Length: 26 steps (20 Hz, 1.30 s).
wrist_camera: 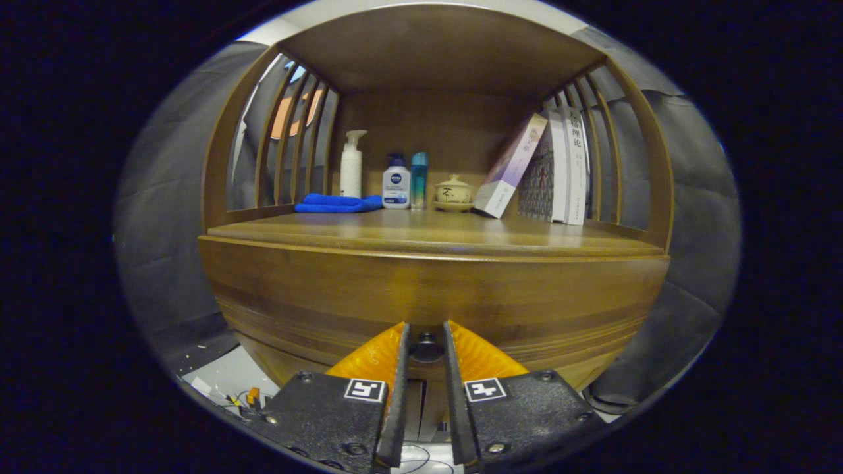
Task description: Pull open the drawer, take out the items inside it, and place them on the countertop above the cabinet.
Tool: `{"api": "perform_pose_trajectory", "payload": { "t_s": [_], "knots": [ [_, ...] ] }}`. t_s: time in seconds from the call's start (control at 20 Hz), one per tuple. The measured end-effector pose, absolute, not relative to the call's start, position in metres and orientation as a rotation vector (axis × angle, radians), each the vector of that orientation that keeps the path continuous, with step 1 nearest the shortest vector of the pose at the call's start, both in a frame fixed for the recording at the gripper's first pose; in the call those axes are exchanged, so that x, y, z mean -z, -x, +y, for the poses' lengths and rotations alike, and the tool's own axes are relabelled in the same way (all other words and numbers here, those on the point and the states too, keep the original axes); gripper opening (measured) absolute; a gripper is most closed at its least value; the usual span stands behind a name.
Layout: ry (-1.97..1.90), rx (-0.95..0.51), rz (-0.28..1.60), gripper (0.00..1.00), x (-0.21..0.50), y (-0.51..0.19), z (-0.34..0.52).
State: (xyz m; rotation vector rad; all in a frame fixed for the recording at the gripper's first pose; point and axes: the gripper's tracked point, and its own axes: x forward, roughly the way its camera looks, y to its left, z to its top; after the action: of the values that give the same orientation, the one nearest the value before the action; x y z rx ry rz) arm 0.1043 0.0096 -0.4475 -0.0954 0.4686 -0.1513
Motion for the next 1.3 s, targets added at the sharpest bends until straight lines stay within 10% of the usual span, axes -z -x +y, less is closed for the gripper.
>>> {"api": "perform_pose_trajectory", "payload": {
  "t_s": [1.3],
  "knots": [
    [0.026, 0.117, 0.525, 0.19, 0.428, -0.003, 0.022]
  ]
}}
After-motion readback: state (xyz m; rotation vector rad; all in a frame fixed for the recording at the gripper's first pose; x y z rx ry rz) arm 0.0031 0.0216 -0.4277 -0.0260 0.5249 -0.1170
